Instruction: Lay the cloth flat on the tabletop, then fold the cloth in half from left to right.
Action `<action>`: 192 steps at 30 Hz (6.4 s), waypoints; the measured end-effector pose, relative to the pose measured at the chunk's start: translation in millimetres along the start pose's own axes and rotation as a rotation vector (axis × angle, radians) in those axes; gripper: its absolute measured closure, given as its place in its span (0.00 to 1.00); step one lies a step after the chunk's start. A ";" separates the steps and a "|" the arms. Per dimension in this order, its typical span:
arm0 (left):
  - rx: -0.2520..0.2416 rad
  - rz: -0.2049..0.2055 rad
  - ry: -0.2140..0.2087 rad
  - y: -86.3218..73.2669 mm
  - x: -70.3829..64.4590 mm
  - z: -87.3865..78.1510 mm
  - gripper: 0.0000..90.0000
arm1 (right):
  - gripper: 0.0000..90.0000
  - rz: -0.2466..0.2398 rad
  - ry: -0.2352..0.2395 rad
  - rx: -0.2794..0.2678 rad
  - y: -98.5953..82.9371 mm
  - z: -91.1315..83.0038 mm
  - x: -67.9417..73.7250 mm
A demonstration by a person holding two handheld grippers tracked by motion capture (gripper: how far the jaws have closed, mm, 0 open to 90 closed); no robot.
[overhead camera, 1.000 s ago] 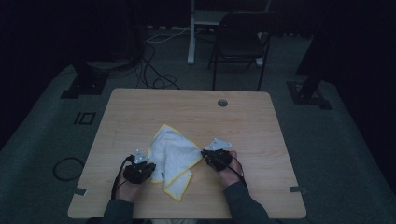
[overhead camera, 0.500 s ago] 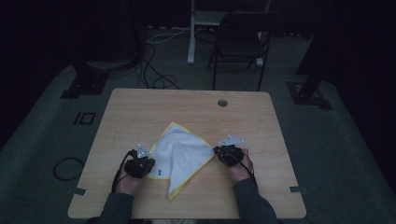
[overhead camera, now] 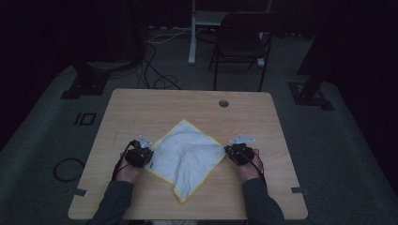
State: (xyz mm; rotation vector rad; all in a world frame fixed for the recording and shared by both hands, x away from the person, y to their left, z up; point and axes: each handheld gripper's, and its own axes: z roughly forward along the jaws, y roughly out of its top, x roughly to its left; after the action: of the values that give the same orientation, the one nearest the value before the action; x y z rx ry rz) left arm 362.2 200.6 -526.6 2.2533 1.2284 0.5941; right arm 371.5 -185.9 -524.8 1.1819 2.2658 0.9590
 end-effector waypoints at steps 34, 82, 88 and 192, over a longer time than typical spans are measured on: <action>-0.092 0.168 -0.333 33.8 -130.4 7.3 0.81 | 0.79 -0.060 0.007 -0.131 39.5 1.3 18.5; -0.090 0.120 -0.225 1.1 -80.7 -5.2 0.77 | 0.98 -0.159 0.061 0.039 -30.3 -17.1 72.9; -0.120 0.028 -0.200 -7.6 -59.2 -12.0 0.72 | 0.98 -0.163 0.079 0.036 -31.1 -18.1 78.6; -0.338 -0.211 -0.281 33.6 -25.2 -37.0 0.97 | 0.66 -0.019 -0.015 -0.082 -25.0 -8.8 34.0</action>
State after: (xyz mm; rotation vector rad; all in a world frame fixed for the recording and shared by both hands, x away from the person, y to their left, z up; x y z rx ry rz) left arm 349.4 171.4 -480.6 1.8270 1.1109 0.3583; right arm 333.4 -171.2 -538.5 1.1268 2.2001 1.0221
